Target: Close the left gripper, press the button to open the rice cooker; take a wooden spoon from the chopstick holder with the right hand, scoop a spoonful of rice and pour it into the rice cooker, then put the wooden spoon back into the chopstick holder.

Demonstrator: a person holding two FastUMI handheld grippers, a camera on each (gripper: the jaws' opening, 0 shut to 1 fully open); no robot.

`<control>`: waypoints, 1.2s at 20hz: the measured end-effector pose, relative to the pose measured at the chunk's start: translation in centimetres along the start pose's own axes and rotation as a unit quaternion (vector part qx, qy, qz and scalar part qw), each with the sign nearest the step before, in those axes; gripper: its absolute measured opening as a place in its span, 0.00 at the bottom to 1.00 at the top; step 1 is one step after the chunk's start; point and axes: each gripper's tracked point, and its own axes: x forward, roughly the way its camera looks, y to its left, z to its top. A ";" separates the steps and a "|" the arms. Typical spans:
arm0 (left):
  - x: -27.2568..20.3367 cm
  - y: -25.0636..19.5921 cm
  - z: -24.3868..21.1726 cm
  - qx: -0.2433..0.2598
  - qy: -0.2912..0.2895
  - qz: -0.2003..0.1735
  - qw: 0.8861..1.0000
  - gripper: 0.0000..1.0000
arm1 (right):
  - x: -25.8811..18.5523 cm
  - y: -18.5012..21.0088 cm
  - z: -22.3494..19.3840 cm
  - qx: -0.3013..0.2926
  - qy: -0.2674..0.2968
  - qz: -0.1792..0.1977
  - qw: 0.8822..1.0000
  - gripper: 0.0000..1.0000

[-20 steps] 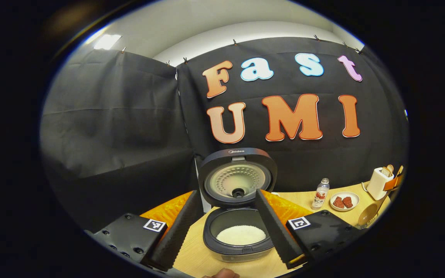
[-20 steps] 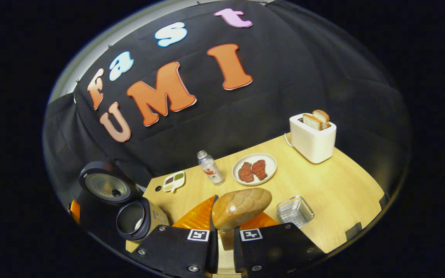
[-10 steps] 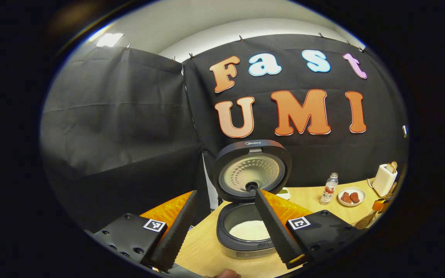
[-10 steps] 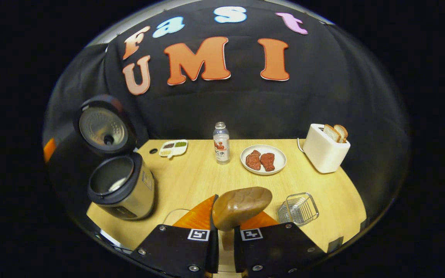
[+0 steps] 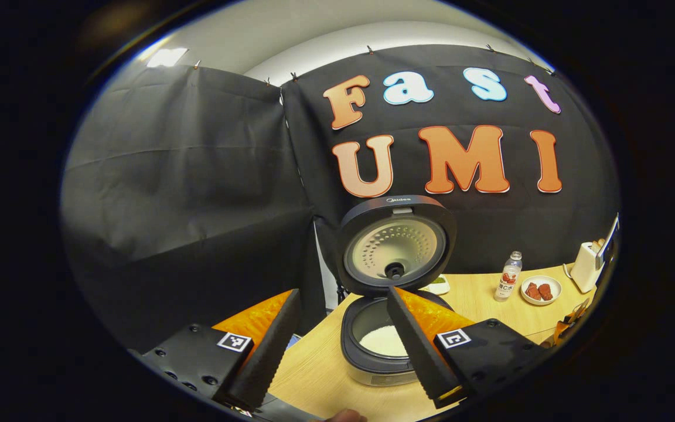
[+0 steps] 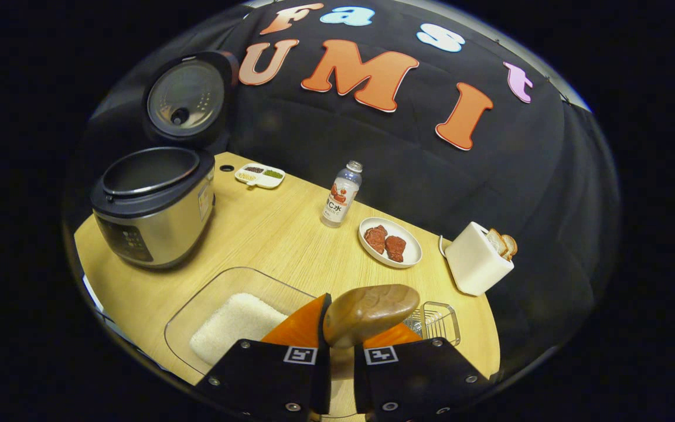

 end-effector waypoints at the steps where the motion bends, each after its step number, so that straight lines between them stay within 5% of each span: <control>1: 0.0 0.1 0.0 0.001 0.001 0.000 1.000 0.92 | 0.1 0.0 -0.5 -0.004 0.002 -0.004 1.000 0.15; 13: 0.8 0.4 -0.6 0.015 0.007 -0.013 1.000 0.99 | -0.3 4.2 -2.5 0.007 -0.014 -0.006 1.000 0.15; 24: 0.9 0.1 -0.8 0.029 0.014 -0.031 0.999 0.99 | -0.5 7.8 -0.1 0.153 -0.018 0.049 0.987 0.15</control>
